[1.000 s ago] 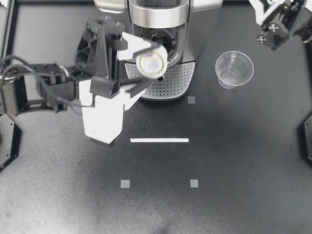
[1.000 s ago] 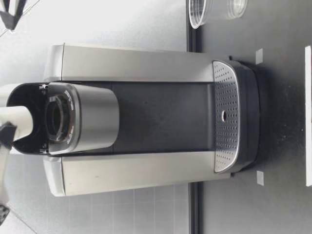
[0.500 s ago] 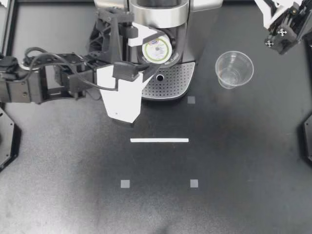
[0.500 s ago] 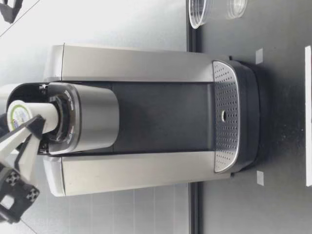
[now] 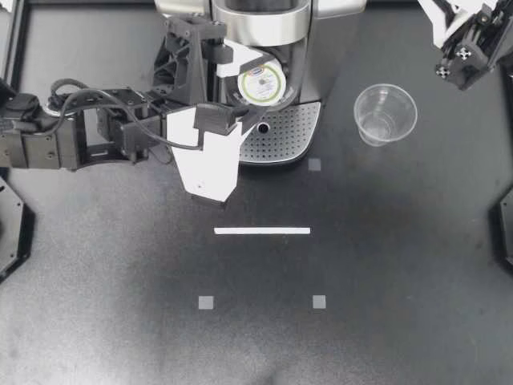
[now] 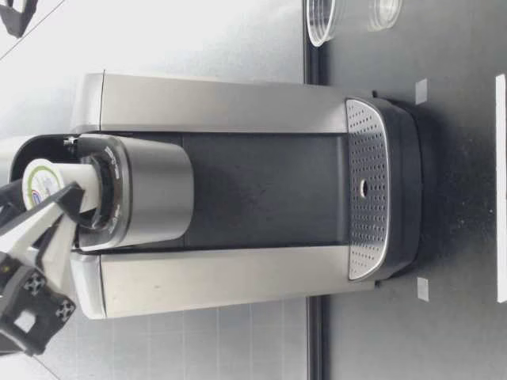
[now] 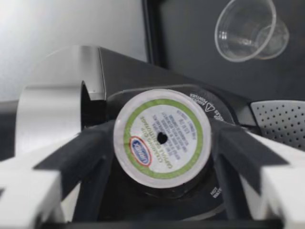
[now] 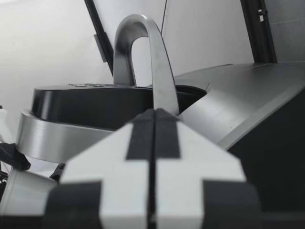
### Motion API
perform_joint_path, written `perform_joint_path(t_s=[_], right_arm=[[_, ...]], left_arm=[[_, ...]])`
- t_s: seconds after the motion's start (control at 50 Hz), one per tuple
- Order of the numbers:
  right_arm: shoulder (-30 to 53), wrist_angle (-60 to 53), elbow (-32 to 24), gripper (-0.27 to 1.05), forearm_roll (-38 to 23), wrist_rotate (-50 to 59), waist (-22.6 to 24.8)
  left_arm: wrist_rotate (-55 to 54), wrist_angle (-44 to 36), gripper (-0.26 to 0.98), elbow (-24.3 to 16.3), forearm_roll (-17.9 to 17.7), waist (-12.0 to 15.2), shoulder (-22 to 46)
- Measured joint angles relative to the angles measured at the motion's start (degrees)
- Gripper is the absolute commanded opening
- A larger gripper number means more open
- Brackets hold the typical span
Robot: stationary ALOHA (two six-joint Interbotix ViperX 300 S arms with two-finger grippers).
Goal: Place the coffee capsule inside the capsule container, then place the cup onto the center of the cup tray, then push the 'Hot Water' and 'Travel Mug' buttons.
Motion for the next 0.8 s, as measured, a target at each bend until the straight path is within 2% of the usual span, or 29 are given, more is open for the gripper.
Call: perform_joint_path(t_s=[0.28,0.58,0.72,0.8], right_arm=[[0.00,0.00,0.00,0.03,0.00,0.09,0.53],[0.26,-0.09,-0.26,0.03,0.00,0.00,0.70],[2.11,0.09,-3.34,0.03,0.00,-0.44,0.62],[3.96,1.05,-5.80,0.03,0.00,-0.62,0.62]], left_arm=[[-3.16,0.62,0.79,0.00,2.81,-0.18,0.26],[-5.01,0.44,0.79,0.44,3.52,-0.79,0.18],[-9.23,-1.32,0.79,2.29,3.87,-2.11,-1.67],[-14.15,-3.60,0.79,4.66,3.96,-3.60,-3.16]])
